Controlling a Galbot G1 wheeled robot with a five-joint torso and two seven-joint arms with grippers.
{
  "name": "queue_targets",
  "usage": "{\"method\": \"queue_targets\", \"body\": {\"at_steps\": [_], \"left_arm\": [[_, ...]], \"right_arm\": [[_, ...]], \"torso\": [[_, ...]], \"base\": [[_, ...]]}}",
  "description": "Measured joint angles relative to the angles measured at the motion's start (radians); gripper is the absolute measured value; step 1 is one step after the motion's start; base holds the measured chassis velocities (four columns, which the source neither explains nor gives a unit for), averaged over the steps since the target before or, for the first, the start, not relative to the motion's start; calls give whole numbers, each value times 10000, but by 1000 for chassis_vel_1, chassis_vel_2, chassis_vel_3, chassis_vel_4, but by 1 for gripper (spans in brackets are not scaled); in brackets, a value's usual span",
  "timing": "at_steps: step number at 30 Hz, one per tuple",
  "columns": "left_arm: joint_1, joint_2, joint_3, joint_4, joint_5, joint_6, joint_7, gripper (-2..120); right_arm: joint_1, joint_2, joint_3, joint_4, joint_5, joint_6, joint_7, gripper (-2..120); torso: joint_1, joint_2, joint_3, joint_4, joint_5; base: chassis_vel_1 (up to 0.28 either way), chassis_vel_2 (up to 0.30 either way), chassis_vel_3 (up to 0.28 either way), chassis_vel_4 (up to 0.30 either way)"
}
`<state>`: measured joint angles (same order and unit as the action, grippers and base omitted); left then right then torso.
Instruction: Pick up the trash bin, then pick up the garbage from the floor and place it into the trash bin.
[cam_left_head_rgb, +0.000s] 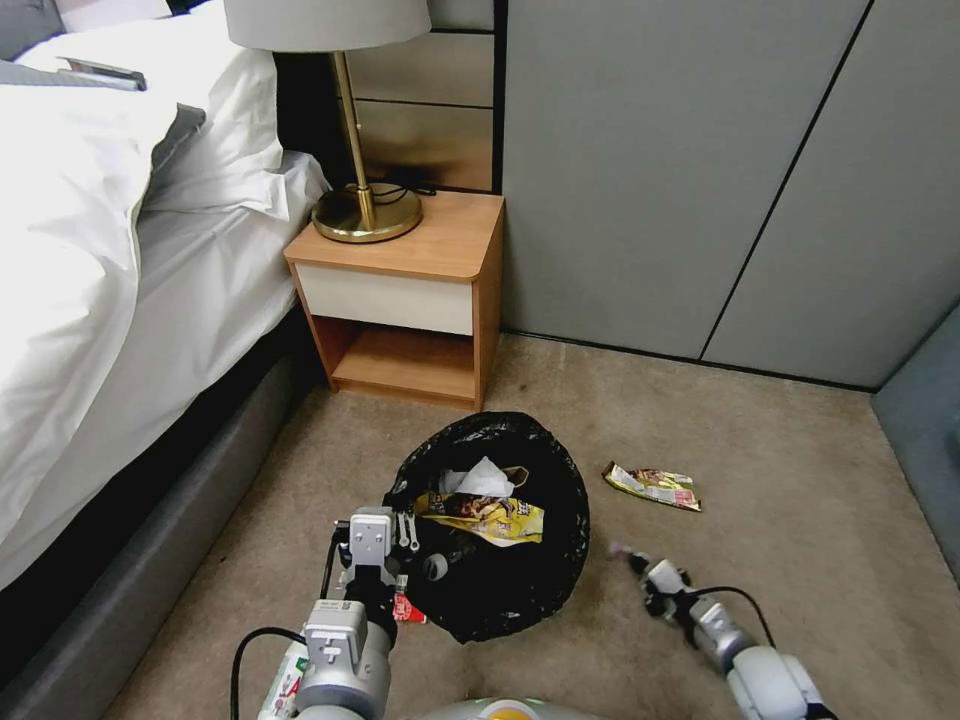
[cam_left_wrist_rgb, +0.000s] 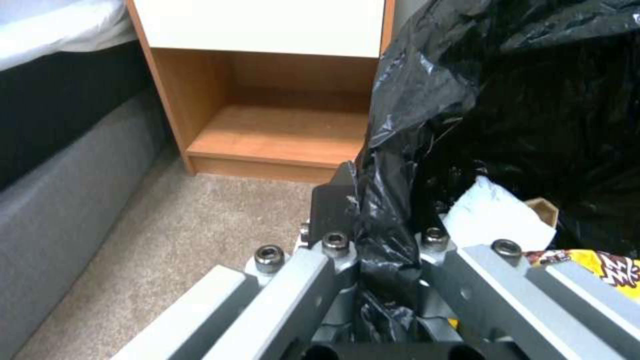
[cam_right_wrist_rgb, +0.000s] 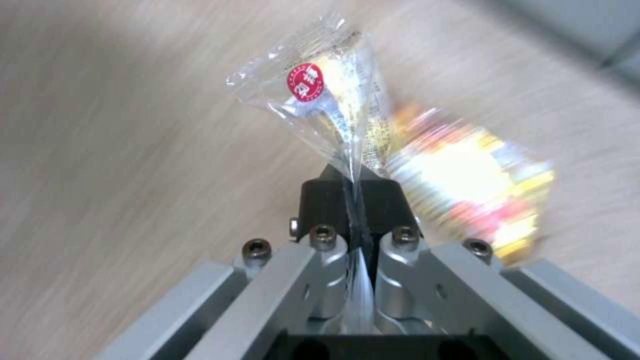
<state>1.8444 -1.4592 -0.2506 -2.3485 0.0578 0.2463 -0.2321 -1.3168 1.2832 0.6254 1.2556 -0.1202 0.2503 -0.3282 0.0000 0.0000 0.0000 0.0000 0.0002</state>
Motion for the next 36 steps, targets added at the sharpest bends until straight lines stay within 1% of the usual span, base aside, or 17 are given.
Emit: {"method": "queue_targets", "body": {"at_steps": [2, 5, 6, 8, 9, 11, 12, 15, 16, 18, 19, 20, 22, 23, 26, 30, 36], "left_arm": [[-3, 1, 3, 0, 0, 1, 0, 1], [-12, 4, 48, 0, -1, 0, 0, 1], [-12, 4, 48, 0, -1, 0, 0, 1], [11, 17, 101, 16, 1, 7, 0, 1], [11, 17, 101, 16, 1, 7, 0, 1], [-17, 32, 71, 67, -10, 12, 0, 1], [-17, 32, 71, 67, -10, 12, 0, 1], [-42, 47, 72, 125, -17, 21, -2, 1], [-42, 47, 72, 125, -17, 21, -2, 1], [-53, 29, 131, 162, -12, 21, -2, 1], [-52, 23, 160, 182, 9, 22, -2, 1], [-52, 23, 160, 182, 9, 22, -2, 1], [-37, 7, 219, 186, 50, 20, 14, 1], [-37, 7, 219, 186, 50, 20, 14, 1], [-28, 5, 250, 186, 91, 14, 33, 1], [-21, 14, 257, 197, 102, 8, 47, 1], [-46, -9, 315, 229, 121, 4, 65, 1]], "right_arm": [[-18, -13, 56, 158, 187, -9, 69, 0], [-154, -100, 409, 1423, 1567, 434, 386, 0], [-154, -100, 409, 1423, 1567, 434, 386, 0], [-613, -194, 680, 3561, 2692, 919, 262, 0], [-613, -194, 680, 3561, 2692, 919, 262, 0], [-1168, -275, 604, 5524, 3443, 957, -58, 0], [-1168, -275, 604, 5524, 3443, 957, -58, 0], [-1728, -293, 66, 7700, 3632, 982, -509, 0], [-1728, -293, 66, 7700, 3632, 982, -509, 0], [-2055, -357, -652, 8608, 3450, 959, -587, 0], [-2222, -425, -1042, 8793, 3215, 939, -608, 0], [-2222, -425, -1042, 8793, 3215, 939, -608, 0], [-2489, -505, -1921, 8824, 2544, 959, -645, 0], [-2489, -505, -1921, 8824, 2544, 959, -645, 0], [-2614, -396, -3221, 8151, 1469, 1134, -654, 0], [-2549, -336, -3831, 7532, 954, 1182, -649, 0], [-2539, -319, -4064, 6789, 616, 1310, -645, 0]], "torso": [[0, 0, 0, 0, 0], [0, 0, 0, 1, -1], [0, 0, 0, 1, -1], [0, 0, 0, 0, -2], [0, 0, 0, 0, -2], [0, 1, 0, 0, -5], [0, 1, 0, 0, -5], [0, 0, 0, 0, -5], [0, 0, 0, 0, -5], [0, 0, 0, 2, -4], [0, 0, 0, 0, -6], [0, 0, 0, 0, -6], [0, 0, 0, -1, -3], [0, 0, 0, -1, -3], [0, 0, -1, 0, -2], [0, 0, 0, 0, -3], [-1, 0, 0, 0, -2]], "base": [[0, 0, 0, 0], [0, 0, 0, 0], [0, 0, 0, 0], [0, 0, 0, 0], [0, 0, 0, 0], [0, 0, 0, 0], [0, 0, 0, 0], [0, 0, 0, 0], [0, 0, 0, 0], [0, 0, 0, 0], [0, 0, 0, 0], [0, 0, 0, 0], [0, 0, 0, 0], [0, 0, 0, 0], [0, 0, 0, 0], [0, 0, 0, 0], [0, 0, 0, 0]]}}
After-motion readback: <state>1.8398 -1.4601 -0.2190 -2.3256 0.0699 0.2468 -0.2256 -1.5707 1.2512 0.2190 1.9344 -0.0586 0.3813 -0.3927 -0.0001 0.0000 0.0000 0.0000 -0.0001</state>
